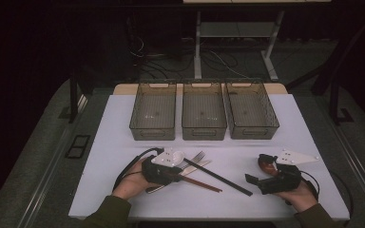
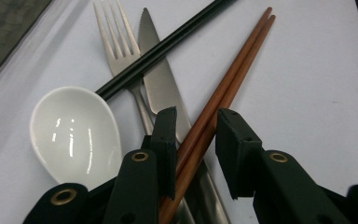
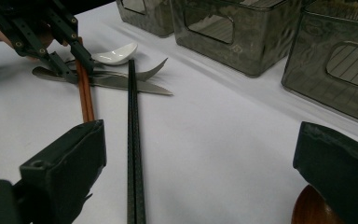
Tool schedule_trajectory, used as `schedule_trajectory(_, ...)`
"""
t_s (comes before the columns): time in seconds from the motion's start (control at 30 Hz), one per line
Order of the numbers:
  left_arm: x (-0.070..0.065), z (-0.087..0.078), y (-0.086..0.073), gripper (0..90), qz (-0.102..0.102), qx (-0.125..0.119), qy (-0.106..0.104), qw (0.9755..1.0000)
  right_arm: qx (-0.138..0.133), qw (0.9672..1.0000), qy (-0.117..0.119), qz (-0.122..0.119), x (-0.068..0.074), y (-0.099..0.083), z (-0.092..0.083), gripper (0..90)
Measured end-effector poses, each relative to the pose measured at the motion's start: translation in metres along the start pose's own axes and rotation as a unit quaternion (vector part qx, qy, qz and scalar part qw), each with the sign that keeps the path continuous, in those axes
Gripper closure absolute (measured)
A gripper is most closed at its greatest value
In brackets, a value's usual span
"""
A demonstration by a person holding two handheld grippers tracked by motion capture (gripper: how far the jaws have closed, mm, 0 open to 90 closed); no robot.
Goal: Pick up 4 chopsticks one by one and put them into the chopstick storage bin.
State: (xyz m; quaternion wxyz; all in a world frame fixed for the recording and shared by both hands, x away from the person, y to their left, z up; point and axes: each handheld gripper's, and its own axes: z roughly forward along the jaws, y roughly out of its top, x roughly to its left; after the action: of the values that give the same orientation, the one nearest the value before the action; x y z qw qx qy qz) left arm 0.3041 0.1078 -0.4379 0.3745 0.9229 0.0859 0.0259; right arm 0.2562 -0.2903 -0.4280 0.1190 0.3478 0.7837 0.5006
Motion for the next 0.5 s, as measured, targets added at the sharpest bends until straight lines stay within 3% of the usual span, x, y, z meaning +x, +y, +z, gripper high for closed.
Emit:
schedule_trajectory(0.27, -0.007, -0.002, -0.001, 70.3, 0.003, 0.002, 0.000, 1.0000, 0.000, 1.0000, 0.001, 0.001, 0.000, 0.000, 0.000, 2.8)
schedule_trajectory(0.5, -0.015, -0.001, -0.001, 71.6, 0.019, 0.018, -0.008, 0.9996, -0.001, 1.0000, 0.001, 0.002, 0.000, 0.000, 0.000, 2.8)
